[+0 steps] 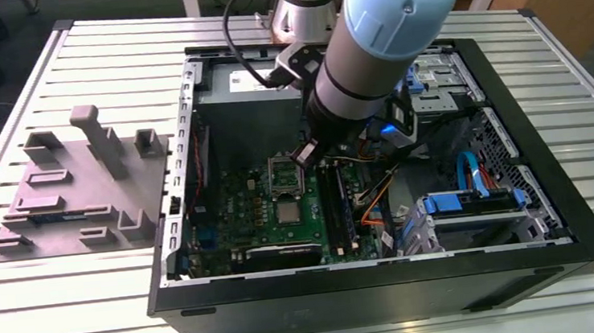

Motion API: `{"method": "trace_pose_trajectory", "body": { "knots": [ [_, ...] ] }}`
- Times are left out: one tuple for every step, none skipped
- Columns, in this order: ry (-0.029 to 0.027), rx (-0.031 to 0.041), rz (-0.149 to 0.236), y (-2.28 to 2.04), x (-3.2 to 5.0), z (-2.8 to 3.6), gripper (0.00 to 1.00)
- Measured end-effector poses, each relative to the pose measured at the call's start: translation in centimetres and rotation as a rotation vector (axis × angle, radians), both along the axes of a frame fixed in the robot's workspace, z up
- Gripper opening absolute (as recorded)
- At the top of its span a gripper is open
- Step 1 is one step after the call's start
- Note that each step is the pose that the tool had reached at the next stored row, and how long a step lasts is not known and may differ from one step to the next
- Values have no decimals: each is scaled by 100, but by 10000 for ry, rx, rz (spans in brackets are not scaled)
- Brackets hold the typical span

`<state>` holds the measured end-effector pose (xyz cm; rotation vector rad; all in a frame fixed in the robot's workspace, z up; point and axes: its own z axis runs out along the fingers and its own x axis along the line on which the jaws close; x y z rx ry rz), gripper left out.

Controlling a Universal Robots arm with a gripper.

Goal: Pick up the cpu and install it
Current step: 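Close the cpu cover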

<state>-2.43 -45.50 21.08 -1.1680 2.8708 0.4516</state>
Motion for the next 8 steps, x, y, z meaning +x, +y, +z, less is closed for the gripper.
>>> {"method": "trace_pose_trajectory", "body": {
  "knots": [
    [0, 51, 0, 0, 0, -10, 10],
    [-1, 87, 0, 1, 0, -20, 10],
    [0, 120, 0, 0, 0, -24, 10],
    [0, 156, 0, 0, 0, -30, 10],
    [0, 188, 0, 1, 0, -37, 10],
    [0, 219, 0, 0, 0, -42, 10],
    [0, 256, 0, 0, 0, -46, 10],
    [0, 283, 0, 0, -1, -49, 10]
  ]
}}
